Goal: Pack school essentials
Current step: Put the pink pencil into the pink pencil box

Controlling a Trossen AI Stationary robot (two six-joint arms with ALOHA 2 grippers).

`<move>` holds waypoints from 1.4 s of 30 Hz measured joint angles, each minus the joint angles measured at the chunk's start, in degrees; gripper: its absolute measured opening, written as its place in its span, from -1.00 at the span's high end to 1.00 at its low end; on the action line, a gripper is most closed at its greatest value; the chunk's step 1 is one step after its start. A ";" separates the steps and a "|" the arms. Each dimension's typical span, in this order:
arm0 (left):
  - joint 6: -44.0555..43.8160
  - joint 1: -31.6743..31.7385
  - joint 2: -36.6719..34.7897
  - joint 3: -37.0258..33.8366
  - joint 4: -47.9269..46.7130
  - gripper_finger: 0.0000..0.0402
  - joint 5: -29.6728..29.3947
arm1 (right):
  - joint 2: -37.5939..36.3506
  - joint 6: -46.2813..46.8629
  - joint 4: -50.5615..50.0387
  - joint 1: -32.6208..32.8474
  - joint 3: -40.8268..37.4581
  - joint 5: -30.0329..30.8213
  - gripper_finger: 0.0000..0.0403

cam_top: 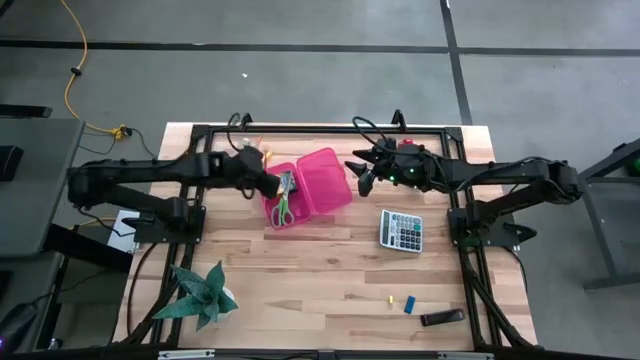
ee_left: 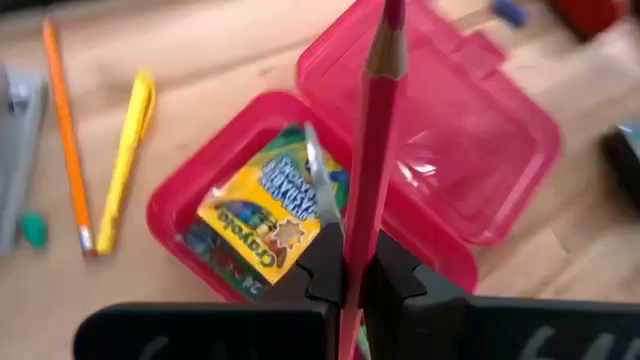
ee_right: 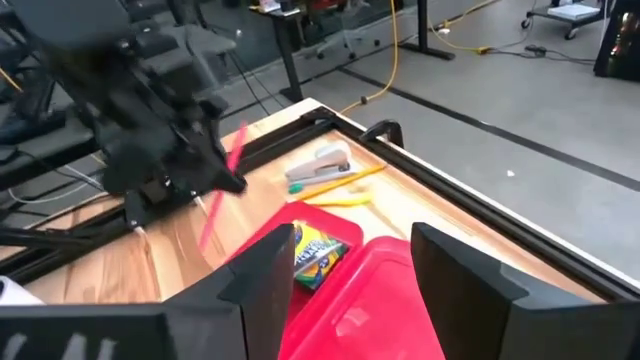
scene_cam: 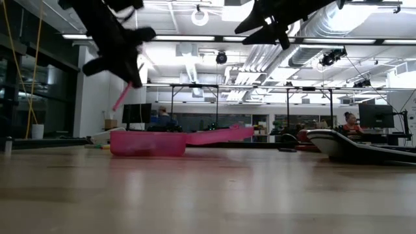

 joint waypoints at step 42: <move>-34.20 -3.41 8.74 -7.91 4.09 0.94 -3.80 | 0.17 0.11 -2.44 0.00 0.00 0.20 0.03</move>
